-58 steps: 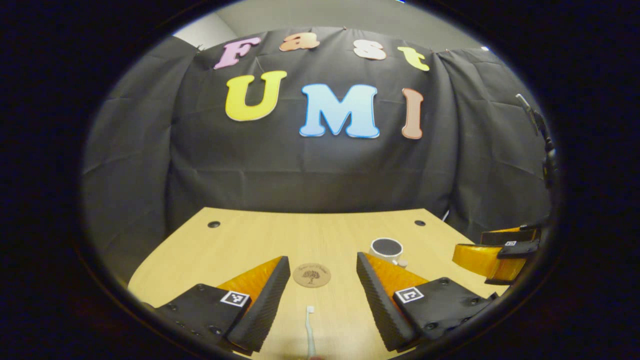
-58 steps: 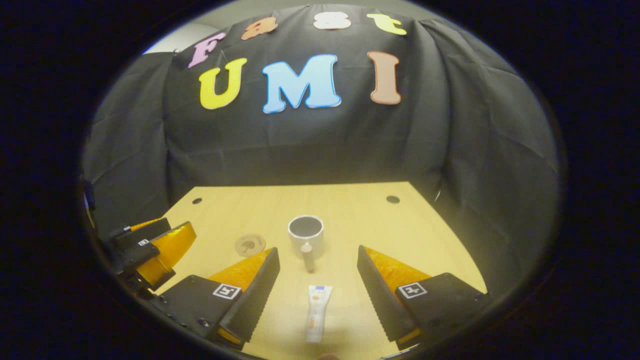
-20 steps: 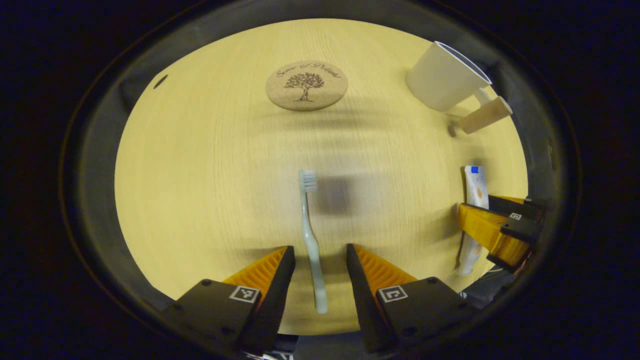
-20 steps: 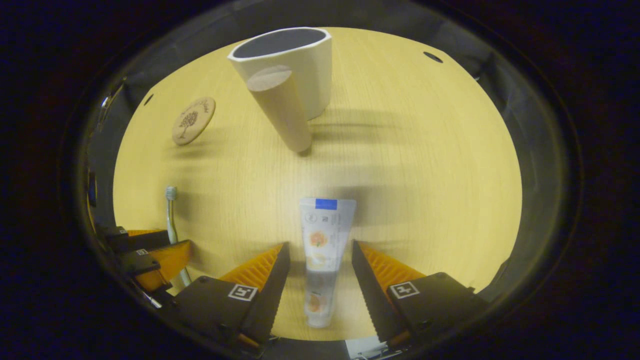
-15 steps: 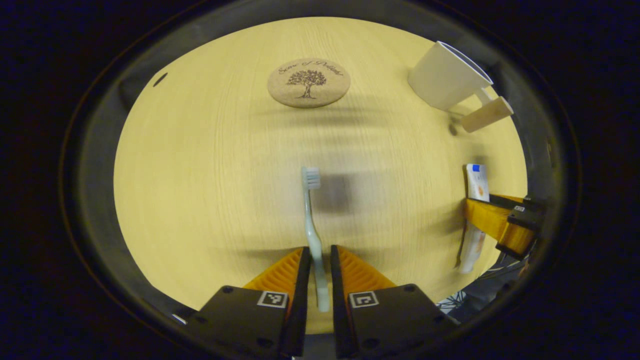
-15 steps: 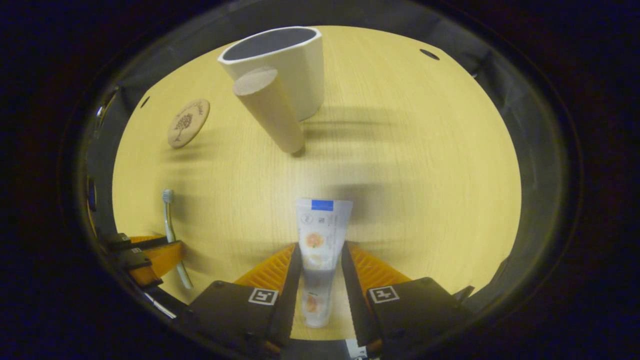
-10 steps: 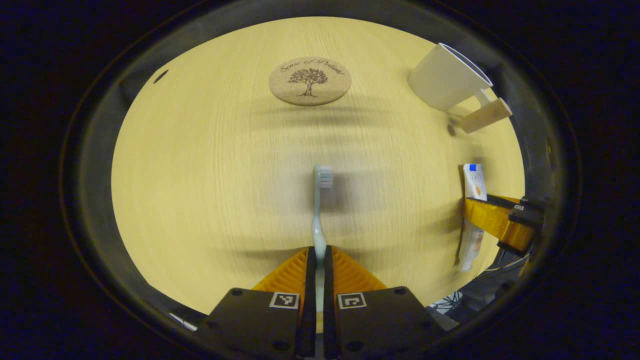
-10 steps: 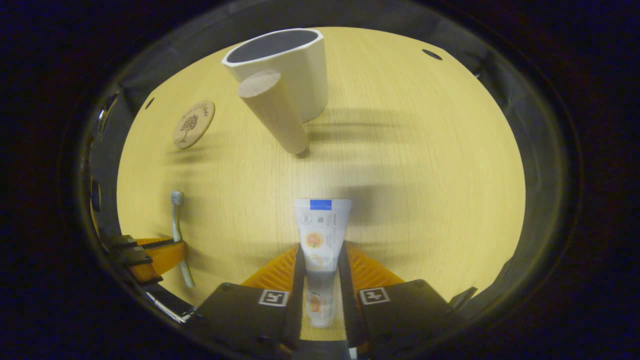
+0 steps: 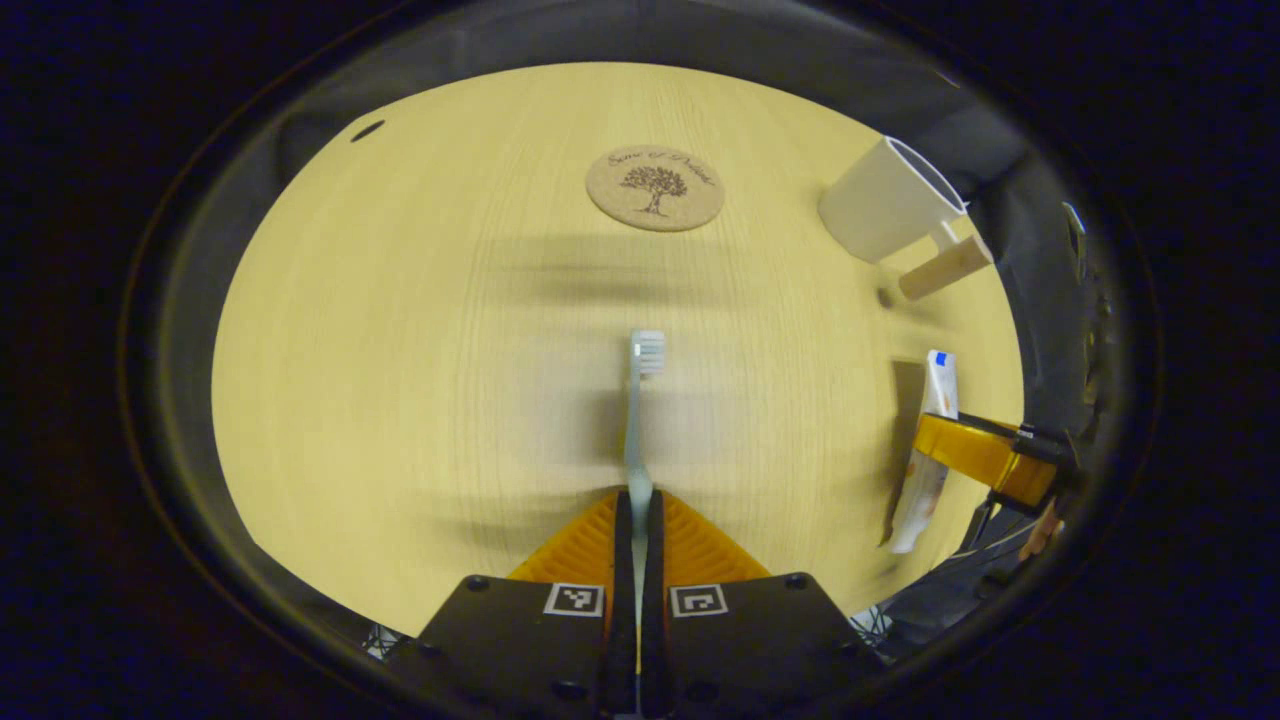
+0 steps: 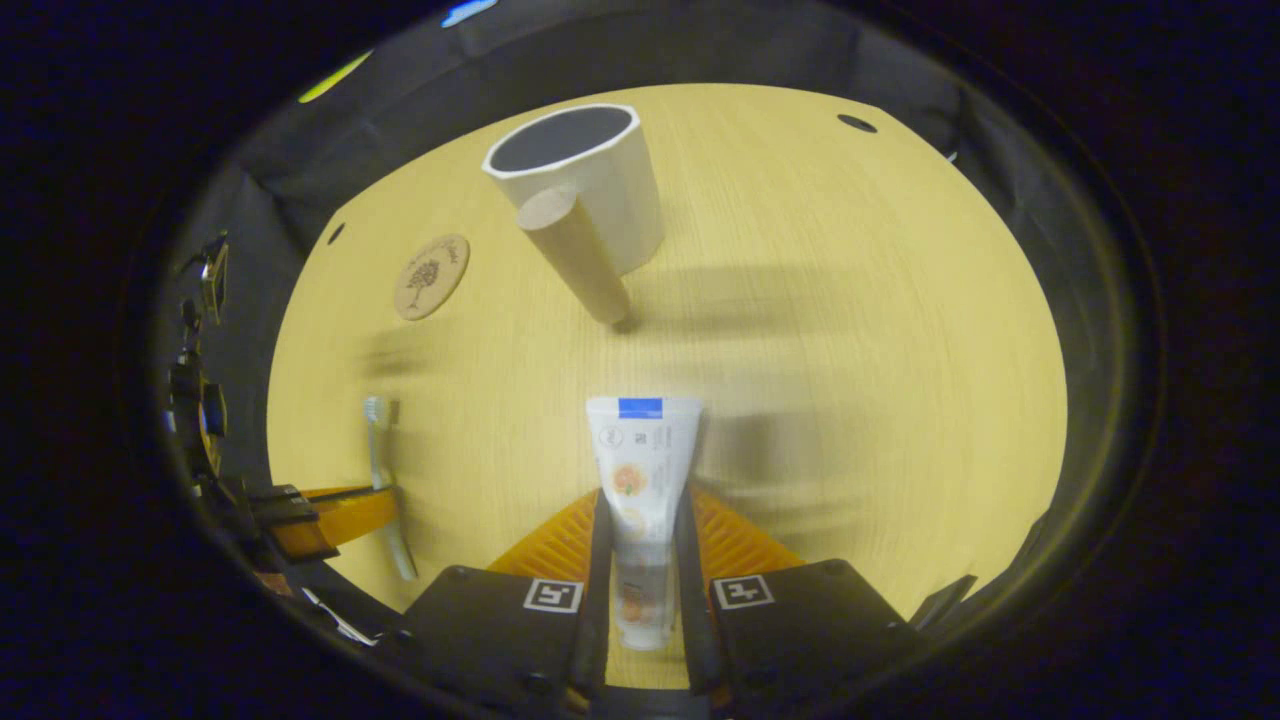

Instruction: Put the toothbrush and toothpaste on the desktop into the cup, then pick up the cup and place it on the coaster on the desktop.

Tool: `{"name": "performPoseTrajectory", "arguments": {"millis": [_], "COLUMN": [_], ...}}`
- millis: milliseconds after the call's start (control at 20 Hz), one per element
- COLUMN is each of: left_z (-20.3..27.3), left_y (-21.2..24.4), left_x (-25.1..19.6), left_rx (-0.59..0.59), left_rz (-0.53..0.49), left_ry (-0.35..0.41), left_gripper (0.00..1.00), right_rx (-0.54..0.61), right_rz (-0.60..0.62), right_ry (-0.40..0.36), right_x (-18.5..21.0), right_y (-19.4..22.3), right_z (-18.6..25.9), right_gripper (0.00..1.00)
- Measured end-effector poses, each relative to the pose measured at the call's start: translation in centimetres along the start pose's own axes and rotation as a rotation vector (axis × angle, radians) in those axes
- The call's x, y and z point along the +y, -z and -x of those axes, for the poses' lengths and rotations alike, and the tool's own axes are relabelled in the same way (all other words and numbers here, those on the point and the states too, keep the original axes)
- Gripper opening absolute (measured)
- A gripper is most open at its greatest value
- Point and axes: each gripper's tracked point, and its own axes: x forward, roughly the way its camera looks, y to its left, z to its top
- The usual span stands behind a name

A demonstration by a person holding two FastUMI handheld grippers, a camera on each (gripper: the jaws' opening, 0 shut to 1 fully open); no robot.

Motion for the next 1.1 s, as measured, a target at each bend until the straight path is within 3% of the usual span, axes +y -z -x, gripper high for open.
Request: {"name": "performPoseTrajectory", "arguments": {"millis": [400, 700, 1100], "left_z": [2.2, 5.0, 7.9], "left_y": [-2.7, -4.7, -8.2], "left_x": [1.7, 0.4, -1.8], "left_rx": [-0.259, -0.453, -0.587], "left_rz": [0.037, -0.028, -0.041], "left_ry": [0.122, 0.129, 0.159], "left_gripper": [0.11, 0.1, 0.1], "right_rx": [-0.359, -0.651, -0.787], "right_rz": [0.015, 0.066, 0.198], "right_ry": [0.01, 0.01, 0.018], "right_x": [0.3, 1.4, 3.4], "right_y": [-1.4, -2.8, -5.0], "right_z": [2.3, 5.9, 10.2], "right_gripper": [0.34, 0.34, 0.34]}}
